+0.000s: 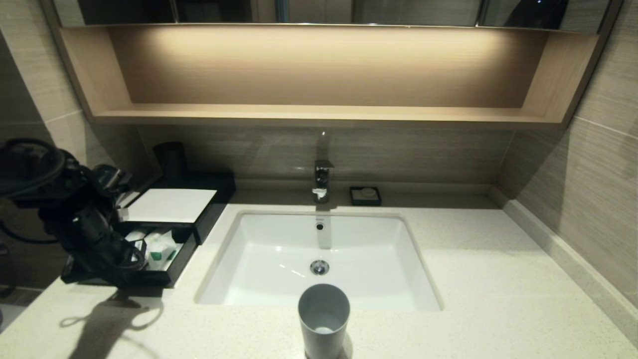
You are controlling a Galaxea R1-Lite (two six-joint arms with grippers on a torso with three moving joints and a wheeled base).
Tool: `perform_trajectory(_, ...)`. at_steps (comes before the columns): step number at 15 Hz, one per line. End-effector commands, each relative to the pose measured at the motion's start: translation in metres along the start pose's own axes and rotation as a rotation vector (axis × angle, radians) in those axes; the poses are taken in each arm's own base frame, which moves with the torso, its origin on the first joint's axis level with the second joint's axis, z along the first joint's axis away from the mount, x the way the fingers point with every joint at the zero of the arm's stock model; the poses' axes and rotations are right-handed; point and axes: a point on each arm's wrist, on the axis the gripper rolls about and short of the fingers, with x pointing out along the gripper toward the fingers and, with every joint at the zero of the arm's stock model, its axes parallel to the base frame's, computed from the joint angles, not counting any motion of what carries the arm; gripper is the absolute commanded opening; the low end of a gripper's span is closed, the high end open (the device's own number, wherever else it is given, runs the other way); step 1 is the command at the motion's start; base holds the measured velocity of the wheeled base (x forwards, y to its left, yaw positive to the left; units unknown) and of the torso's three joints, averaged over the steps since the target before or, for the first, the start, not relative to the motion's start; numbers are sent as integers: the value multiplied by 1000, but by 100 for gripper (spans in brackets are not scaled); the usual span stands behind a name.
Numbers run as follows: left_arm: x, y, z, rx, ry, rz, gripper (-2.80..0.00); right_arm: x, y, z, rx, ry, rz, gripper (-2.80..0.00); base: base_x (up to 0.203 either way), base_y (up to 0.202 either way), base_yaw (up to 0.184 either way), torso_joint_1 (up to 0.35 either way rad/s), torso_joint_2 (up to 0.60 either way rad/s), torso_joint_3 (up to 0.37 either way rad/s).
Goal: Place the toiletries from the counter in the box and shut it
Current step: Close the drawer
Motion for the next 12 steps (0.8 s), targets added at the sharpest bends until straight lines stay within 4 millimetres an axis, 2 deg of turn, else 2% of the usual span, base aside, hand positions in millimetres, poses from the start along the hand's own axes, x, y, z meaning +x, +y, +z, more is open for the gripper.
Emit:
perform_trajectory(1,2,0,0,-2,10,3,-280,0,0,0,0,1,0,-280,0,0,0,0,0,0)
perform_trajectory(7,8,-3,11,-4,8,3,-280,0,0,0,0,-1,0,-280,0,0,0,0,0,0)
perform_trajectory(12,6,-2,15,-12,-10,-2,-280,0,0,0,0,1,0,-280,0,0,0,0,0,0)
